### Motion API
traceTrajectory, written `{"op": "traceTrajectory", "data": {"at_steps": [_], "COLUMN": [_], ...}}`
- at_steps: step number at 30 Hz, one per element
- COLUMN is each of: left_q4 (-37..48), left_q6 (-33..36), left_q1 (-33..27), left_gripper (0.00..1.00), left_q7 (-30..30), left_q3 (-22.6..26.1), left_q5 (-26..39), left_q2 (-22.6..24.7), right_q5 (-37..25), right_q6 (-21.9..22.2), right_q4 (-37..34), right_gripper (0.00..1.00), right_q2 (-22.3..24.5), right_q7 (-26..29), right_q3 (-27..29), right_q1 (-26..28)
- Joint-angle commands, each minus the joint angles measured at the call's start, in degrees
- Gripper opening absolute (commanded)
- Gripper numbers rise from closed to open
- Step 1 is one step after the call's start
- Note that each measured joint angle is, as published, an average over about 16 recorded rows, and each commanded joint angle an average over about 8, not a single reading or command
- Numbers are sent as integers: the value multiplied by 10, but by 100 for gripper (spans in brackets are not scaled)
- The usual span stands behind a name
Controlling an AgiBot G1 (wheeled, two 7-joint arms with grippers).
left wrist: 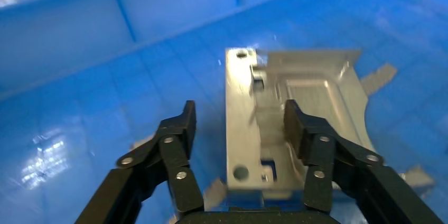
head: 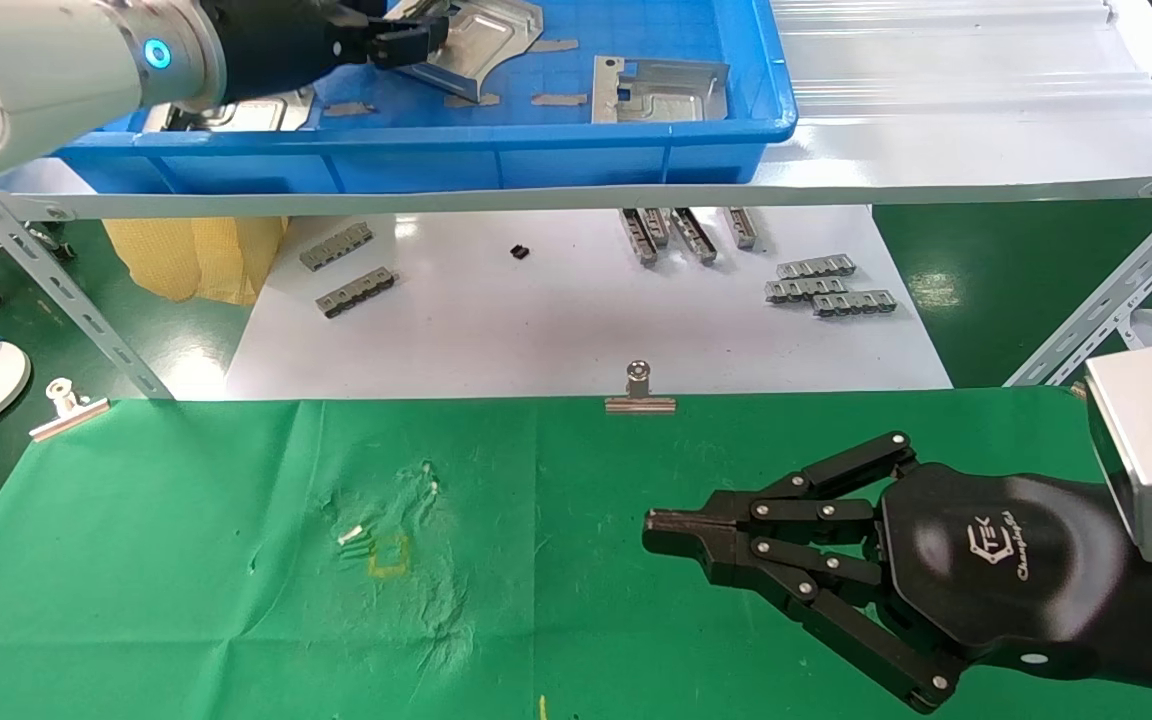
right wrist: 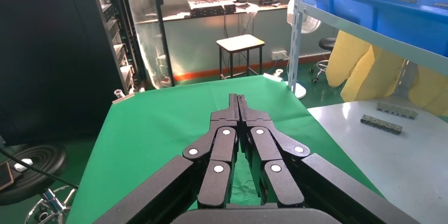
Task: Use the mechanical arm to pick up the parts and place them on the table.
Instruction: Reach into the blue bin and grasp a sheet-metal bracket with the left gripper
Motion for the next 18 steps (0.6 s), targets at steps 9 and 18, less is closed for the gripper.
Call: {"op": "traceTrajectory", "data": {"at_steps": [9,18], "left_q4": [-6,-13], "left_q6": [-3,-2], "left_q1": [4,-6], "left_gripper": [0,0], "left_q7": [-6,-1], "left_q3": [4,0], "left_q5": [4,-3], "left_q2": [0,-5], "right_q5": [0,0], "right_q6": [0,0], "right_q4": [0,0], "right_gripper": [100,100], "right_q2": [0,0], "right_q7": [0,0], "right_q3": [0,0], "right_q1": [0,0]}}
